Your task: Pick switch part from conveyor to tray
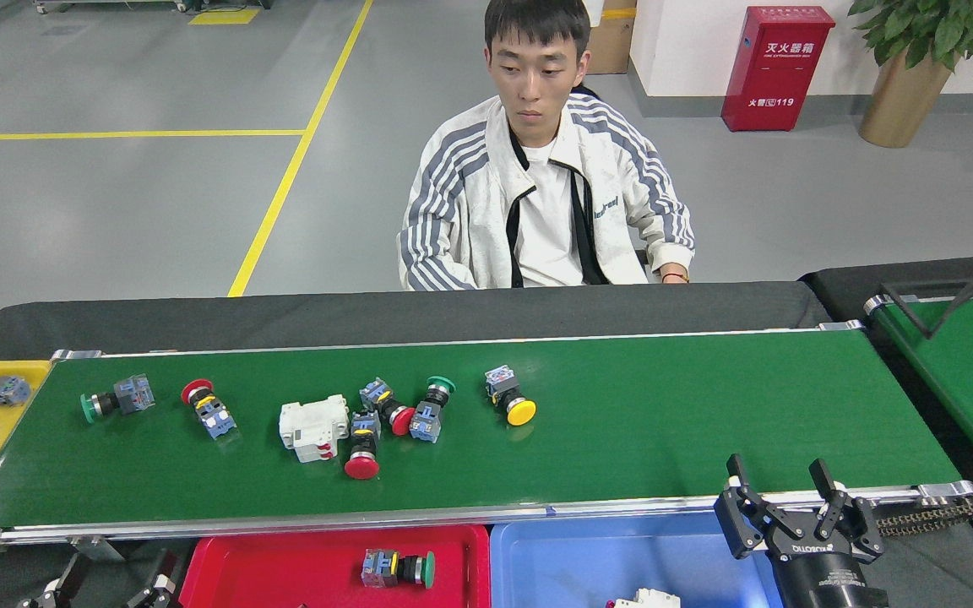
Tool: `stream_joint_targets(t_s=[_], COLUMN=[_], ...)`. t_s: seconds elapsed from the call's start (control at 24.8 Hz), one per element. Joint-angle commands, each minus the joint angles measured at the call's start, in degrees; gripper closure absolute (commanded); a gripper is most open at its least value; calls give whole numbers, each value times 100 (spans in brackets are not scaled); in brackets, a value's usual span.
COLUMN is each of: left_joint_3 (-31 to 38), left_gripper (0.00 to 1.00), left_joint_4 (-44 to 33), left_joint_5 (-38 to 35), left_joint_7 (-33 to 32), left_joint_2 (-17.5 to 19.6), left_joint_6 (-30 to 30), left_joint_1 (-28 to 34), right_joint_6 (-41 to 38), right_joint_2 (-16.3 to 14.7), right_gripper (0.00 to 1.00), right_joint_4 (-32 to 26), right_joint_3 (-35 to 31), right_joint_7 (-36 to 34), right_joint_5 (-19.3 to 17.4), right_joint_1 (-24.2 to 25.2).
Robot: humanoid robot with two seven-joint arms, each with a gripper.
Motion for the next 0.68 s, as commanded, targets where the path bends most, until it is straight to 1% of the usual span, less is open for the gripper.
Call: stream_joint_targets(t_s=[0.0, 0.12, 0.24, 0.36, 0.44, 0.56, 0.64], left_joint_3=[-120, -182, -191, -305, -542, -815, -920], left_gripper=[0, 0, 0, 0, 0, 0, 0], left_joint_4=[404, 1125, 1582, 2031, 2417, 2830, 3147], left_joint_5=[-425, -961, -1049, -1067, -1076, -1076, -1076], left_joint_7=[-6, 12, 3, 3, 3, 12, 38], left_joint_2=[49, 93, 163, 347, 479, 690, 761], left_joint_6=[136, 505, 566, 645, 892, 1190, 1375], left_joint_1=[-529, -1259, -1812, -2146, -2419, -2577, -2727], right_joint_6=[3, 3, 3, -5, -14, -23, -23], right_joint_2=[-98, -133, -159, -159, -159, -159, -159], right_gripper=[0, 0, 0, 0, 0, 0, 0], right_joint_4=[-92, -92, -92, -83, -83, -83, -83], right_joint_3=[24, 42, 42, 42, 42, 51, 59], right_joint_7=[21, 21, 21, 65, 65, 73, 73], right_joint_5=[5, 5, 5, 5, 5, 5, 5], right_joint_1=[-9, 9, 0, -18, -9, -53, -71])
